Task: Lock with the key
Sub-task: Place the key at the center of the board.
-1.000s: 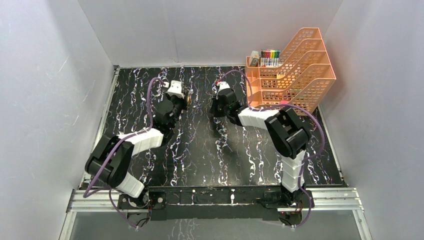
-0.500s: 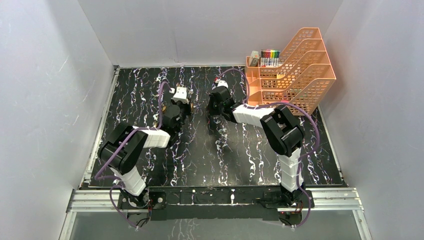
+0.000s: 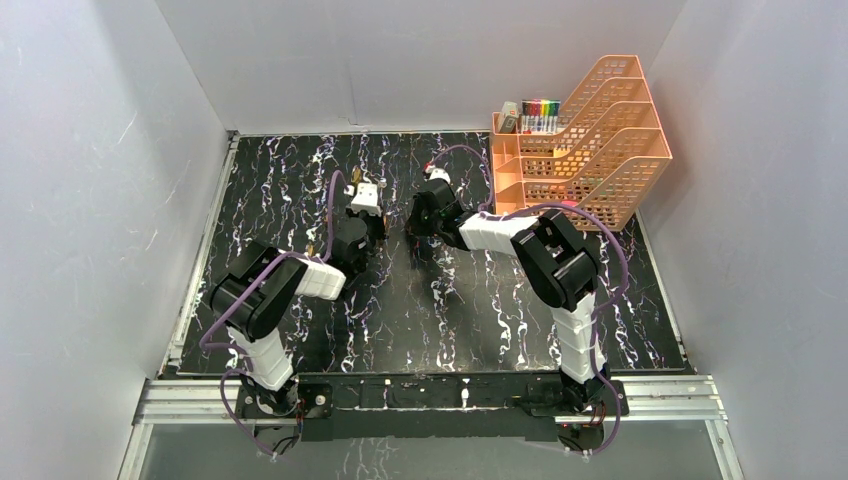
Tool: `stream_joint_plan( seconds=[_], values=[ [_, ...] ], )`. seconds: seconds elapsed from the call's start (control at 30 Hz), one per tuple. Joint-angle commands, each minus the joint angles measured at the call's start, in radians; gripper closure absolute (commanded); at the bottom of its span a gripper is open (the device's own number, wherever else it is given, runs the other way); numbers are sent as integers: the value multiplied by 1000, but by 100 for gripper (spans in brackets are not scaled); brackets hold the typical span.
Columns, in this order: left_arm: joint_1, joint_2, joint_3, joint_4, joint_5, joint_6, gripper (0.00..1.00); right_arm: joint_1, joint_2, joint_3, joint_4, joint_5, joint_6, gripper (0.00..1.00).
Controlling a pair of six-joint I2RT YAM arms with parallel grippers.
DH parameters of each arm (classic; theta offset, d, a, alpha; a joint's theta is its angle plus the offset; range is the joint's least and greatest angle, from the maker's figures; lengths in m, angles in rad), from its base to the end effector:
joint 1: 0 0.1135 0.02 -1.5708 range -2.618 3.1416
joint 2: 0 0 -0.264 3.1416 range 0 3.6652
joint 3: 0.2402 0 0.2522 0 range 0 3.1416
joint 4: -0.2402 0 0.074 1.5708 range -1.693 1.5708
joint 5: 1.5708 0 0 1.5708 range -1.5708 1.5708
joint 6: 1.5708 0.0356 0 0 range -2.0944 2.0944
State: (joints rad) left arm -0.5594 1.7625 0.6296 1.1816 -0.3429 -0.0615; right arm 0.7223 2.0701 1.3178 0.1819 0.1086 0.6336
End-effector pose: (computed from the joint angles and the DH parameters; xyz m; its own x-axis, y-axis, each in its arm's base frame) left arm 0.2911 -0.1681 0.1815 0.0280 -0.0858 -0.9959 0.2173 0.9730 -0.0777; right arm 0.3464 0.3001 0.1626 -0.6751 0.1896 -0.7130 -0.2346 0.8611 0.4512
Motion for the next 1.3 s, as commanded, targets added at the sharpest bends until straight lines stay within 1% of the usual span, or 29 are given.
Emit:
stream_joint_plan(
  seconds=[0.0,0.07,0.13,0.17,0.3,0.4,0.5,0.53,0.57,0.6,0.63,0.67,0.73,0.77,0.9,1.0,1.07,1.1,1.2,1.27],
  values=[
    [-10,-8,19,138,-50,5,99,1,10,7,58,-23,31,100],
    [-11,-10,21,138,-59,6,95,1,6,-2,52,-25,45,98],
    [-12,-12,23,138,-66,9,89,2,-6,-29,60,-33,54,92],
    [-12,-14,24,138,-68,10,84,1,-15,-46,71,-39,57,88],
    [-13,-19,29,138,-73,19,65,1,-52,-107,103,-52,55,65],
    [-13,-29,32,138,-78,31,52,1,-87,-136,103,-49,37,44],
    [-13,-50,42,137,-85,53,42,0,-132,-150,98,-36,-2,21],
    [-13,-59,47,136,-84,64,39,0,-153,-150,95,-34,-27,16],
    [-13,-72,53,135,-83,85,37,-2,-170,-148,90,-33,-49,14],
    [-13,-88,60,132,-81,103,32,-4,-195,-145,82,-30,-68,13],
    [-13,-107,68,126,-77,119,22,-8,-223,-145,76,-32,-87,9],
    [-13,-127,79,114,-74,135,15,-13,-253,-147,74,-34,-104,2],
    [-13,-179,105,79,-61,168,2,-28,-314,-155,76,-40,-133,2],
    [-11,-202,127,46,-51,182,2,-35,-349,-164,78,-39,-153,2],
    [9,-270,216,-117,10,210,2,-59,-483,-197,75,16,-240,1],
    [108,-324,298,-359,126,113,2,-67,-571,-212,34,92,-335,1],
    [217,-375,332,-491,267,-32,2,-69,-634,-223,-11,172,-388,1],
    [252,-395,342,-529,314,-63,2,-71,-653,-230,-31,208,-405,1],
    [322,-449,382,-665,420,-96,2,-93,-736,-267,-70,278,-450,2],
    [340,-488,400,-763,444,-90,2,-115,-801,-310,-75,286,-468,1]
  ],
)
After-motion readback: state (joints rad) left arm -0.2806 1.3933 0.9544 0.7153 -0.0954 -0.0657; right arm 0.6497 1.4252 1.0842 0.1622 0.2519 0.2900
